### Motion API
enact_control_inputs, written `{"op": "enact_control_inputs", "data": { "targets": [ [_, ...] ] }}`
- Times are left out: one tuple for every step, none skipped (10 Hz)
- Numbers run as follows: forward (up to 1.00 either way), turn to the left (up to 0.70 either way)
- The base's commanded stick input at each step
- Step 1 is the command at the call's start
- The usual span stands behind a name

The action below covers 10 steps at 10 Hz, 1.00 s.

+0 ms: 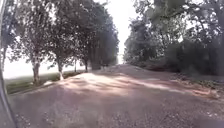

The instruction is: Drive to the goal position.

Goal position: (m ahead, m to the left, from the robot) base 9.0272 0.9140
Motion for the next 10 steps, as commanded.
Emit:
{"op": "enact_control_inputs", "data": {
  "targets": [
    [0.7,0.0],
    [0.7,0.0],
    [0.7,0.0],
    [0.7,0.0],
    [0.7,0.0],
    [0.7,0.0],
    [0.7,0.0],
    [0.7,0.0],
    [0.7,0.0],
    [0.7,0.0]
  ]
}}
